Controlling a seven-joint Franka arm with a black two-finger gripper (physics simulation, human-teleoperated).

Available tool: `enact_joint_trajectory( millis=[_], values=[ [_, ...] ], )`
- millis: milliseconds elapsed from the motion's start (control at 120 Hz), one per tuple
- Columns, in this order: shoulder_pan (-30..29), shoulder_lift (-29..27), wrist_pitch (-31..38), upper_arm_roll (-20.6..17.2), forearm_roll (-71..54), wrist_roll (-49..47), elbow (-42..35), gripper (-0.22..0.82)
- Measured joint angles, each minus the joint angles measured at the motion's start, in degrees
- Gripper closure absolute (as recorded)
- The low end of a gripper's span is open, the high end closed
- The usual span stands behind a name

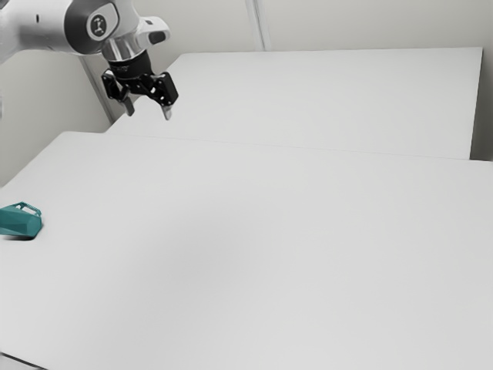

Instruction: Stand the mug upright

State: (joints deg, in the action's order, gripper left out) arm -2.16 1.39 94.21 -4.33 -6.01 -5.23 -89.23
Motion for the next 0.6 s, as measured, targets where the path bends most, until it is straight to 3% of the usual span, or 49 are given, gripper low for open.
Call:
enact_joint_trajectory(
  millis=[600],
  values=[
    [2.26,-2.11,-1.49,0.15,2.44,-0.22,-0.89,0.0]
  ],
)
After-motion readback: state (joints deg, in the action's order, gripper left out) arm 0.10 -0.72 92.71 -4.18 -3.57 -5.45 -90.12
